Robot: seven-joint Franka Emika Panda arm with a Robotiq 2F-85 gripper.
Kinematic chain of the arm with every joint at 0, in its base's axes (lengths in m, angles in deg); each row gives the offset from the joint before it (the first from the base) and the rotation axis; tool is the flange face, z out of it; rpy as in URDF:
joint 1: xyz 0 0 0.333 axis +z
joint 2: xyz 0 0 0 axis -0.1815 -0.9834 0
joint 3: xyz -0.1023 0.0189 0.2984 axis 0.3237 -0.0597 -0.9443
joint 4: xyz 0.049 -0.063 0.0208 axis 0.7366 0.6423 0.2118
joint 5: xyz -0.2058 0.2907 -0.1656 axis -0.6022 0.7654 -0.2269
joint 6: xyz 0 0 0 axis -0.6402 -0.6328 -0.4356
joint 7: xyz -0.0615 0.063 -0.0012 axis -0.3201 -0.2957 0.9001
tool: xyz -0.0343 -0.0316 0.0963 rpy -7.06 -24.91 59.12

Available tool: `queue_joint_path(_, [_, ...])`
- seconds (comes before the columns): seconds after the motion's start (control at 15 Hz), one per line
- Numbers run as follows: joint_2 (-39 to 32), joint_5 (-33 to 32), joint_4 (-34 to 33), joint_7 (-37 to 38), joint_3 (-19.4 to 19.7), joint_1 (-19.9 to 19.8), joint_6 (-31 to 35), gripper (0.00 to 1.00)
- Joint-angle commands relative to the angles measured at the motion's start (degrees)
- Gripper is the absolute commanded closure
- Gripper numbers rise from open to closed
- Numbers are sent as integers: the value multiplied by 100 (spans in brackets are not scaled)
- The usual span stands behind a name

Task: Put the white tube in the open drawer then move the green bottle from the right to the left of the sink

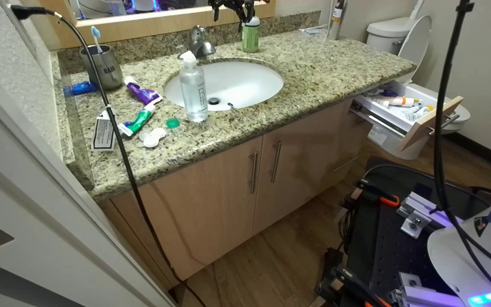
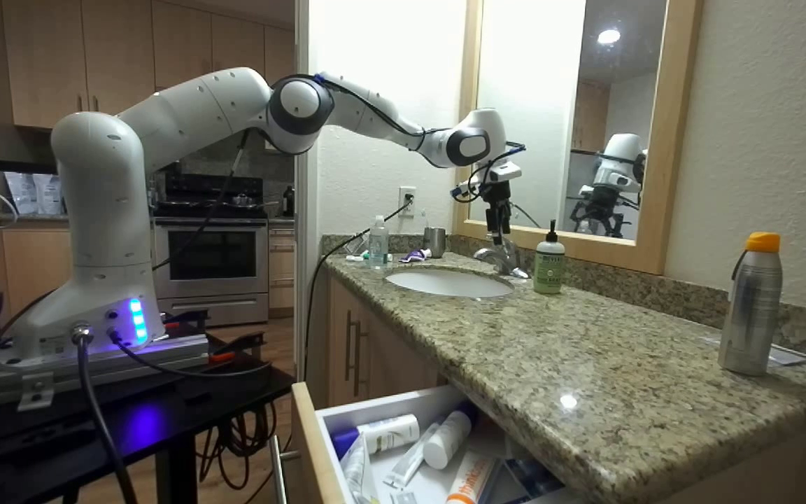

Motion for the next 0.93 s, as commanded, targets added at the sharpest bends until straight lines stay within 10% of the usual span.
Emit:
queue_joint_path(0.0, [187,-347,-382,-118,302,8,108,0])
queue_joint_path(0.4, [40,-892,-1189,477,1079,-58,-169,0])
queue_joint_path(0.73, [-127,-1523,-1563,637,707,-392,-1931,0])
queue_joint_path(0.87, [39,-1410,-1196,522,878,-252,-1520,0])
